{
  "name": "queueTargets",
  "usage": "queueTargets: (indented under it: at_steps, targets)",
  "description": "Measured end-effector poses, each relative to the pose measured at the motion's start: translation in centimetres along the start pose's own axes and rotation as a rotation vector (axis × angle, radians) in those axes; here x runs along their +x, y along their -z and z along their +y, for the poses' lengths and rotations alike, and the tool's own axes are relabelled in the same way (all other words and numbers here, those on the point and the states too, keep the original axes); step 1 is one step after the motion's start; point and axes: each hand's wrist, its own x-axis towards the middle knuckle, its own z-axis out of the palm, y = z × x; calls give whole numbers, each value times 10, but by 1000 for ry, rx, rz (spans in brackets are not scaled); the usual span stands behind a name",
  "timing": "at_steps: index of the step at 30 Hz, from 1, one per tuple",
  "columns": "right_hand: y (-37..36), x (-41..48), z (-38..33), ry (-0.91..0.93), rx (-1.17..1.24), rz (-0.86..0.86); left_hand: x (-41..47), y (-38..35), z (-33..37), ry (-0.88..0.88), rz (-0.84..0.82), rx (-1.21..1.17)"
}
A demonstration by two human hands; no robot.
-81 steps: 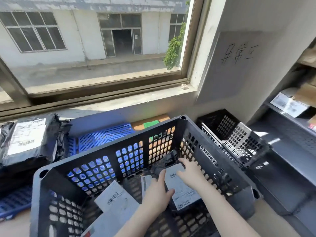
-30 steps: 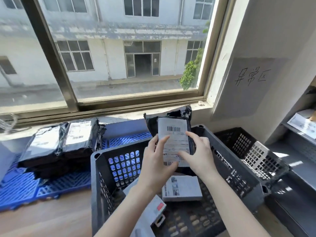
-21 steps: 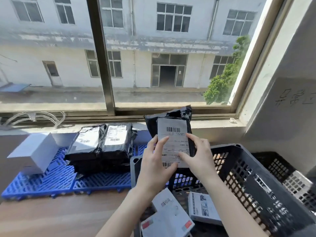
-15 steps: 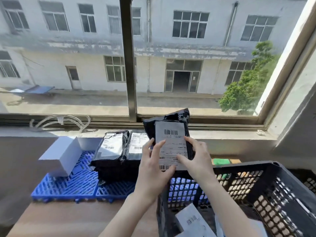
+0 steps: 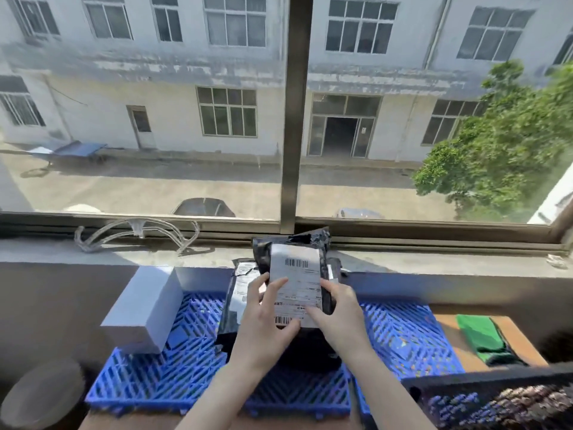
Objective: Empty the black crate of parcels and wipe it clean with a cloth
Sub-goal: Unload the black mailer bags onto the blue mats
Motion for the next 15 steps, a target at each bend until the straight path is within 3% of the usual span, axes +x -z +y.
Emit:
queueTargets:
  at_steps: [15]
  targets:
    - [-69,46,36,-140,-124,-151,39,-23,-90,106,-170,-5]
